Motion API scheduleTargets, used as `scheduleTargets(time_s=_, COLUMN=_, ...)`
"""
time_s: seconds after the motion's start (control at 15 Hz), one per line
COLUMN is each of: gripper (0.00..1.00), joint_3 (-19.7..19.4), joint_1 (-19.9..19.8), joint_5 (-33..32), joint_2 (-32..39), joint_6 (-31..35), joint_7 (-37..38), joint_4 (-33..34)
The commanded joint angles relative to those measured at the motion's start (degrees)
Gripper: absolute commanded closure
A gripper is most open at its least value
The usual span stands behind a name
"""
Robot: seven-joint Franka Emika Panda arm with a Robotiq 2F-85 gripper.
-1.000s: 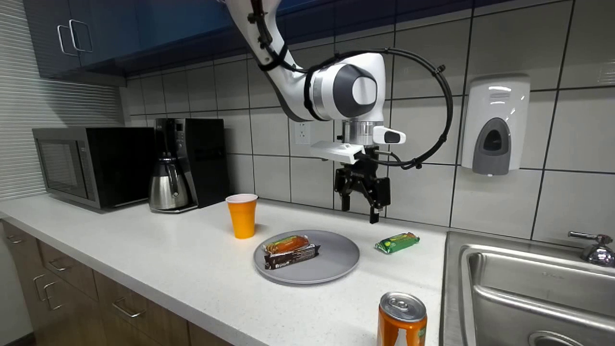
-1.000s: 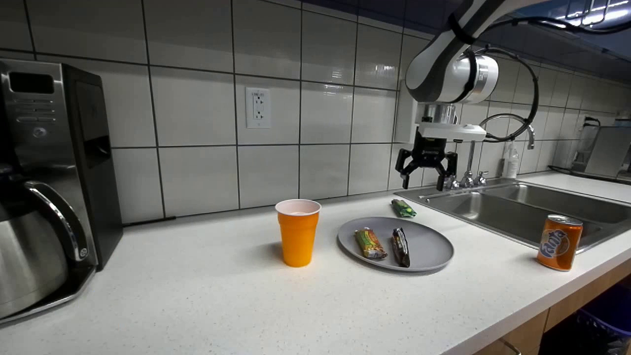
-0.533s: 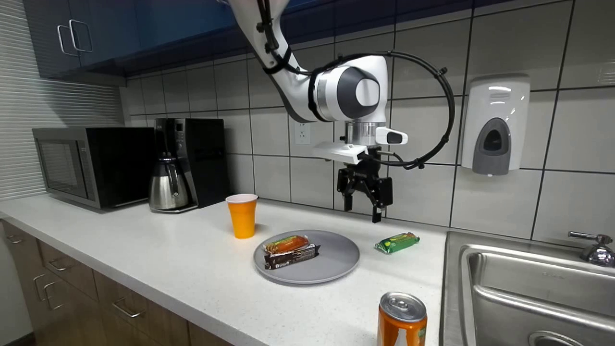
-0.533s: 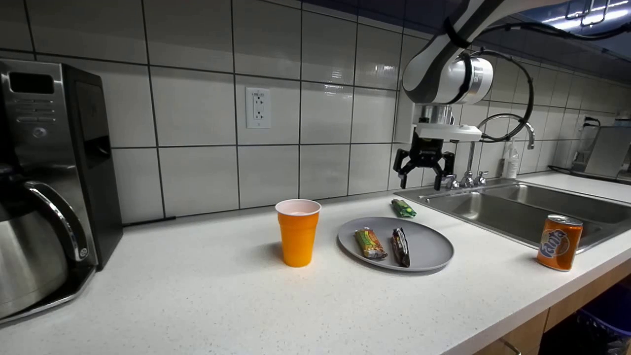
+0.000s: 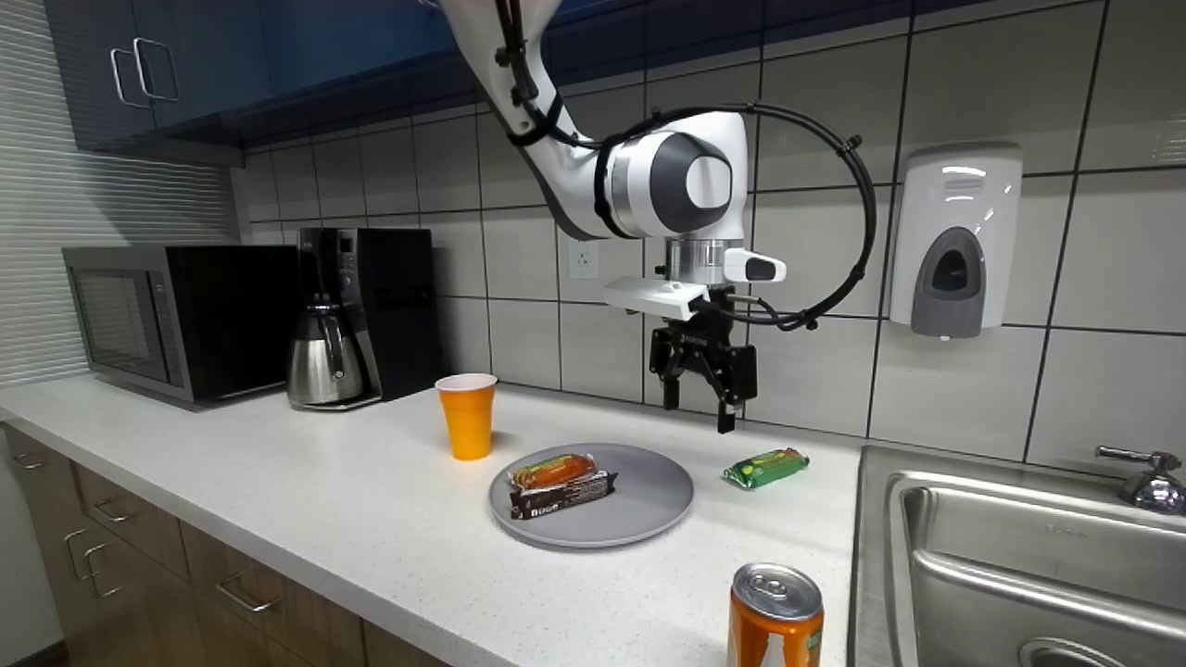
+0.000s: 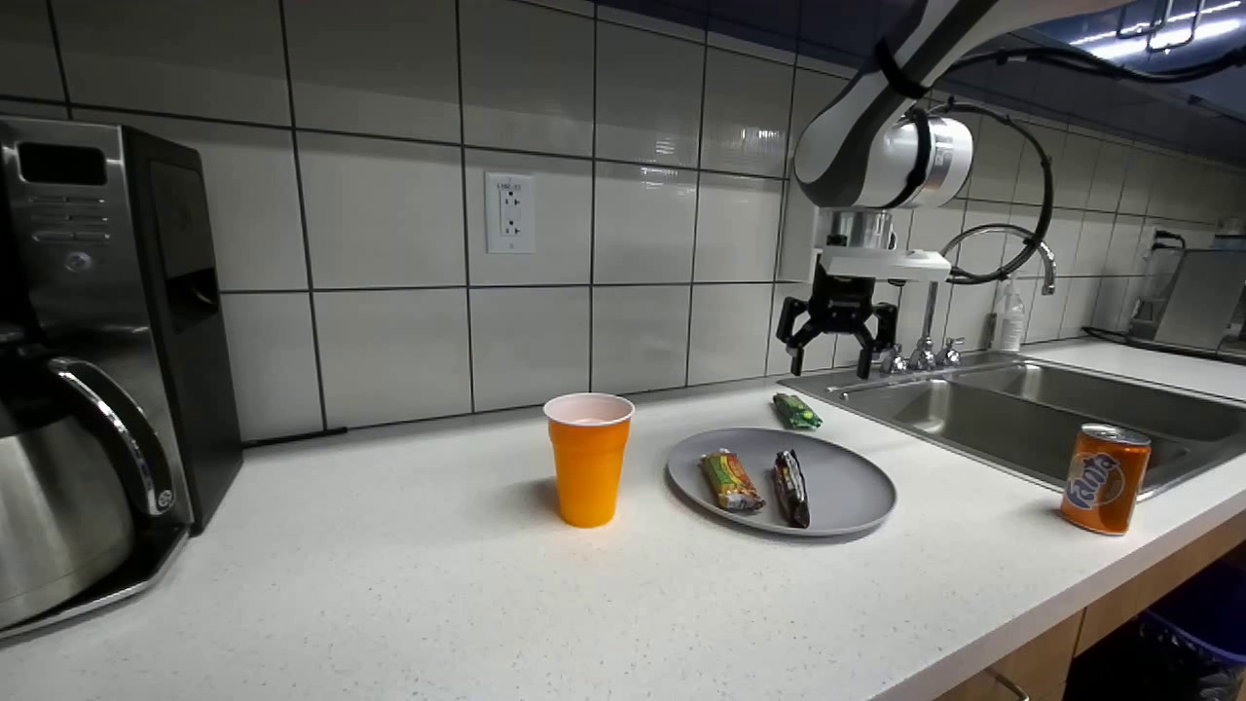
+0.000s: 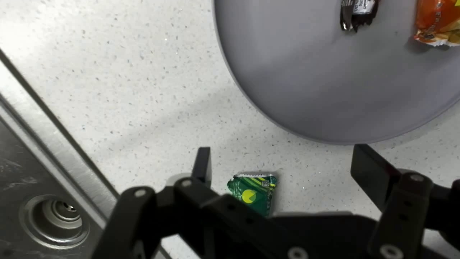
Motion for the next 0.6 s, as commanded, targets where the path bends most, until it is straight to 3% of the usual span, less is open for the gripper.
scheduleTargets(time_s=0.0, gripper=0.0, joint_3=0.31, joint_1=-0.4, joint_5=-0.15, joint_2=1.64, joint_6=0.19, joint_7=0.88, joint_4=1.69)
scheduleTargets(time_s=0.53, gripper=0.0, joint_3=-0.14, joint_1=-0.52, joint_5=-0.28, joint_2=8.57, joint_6=-0.88, joint_7=2.17, joint_4=9.3)
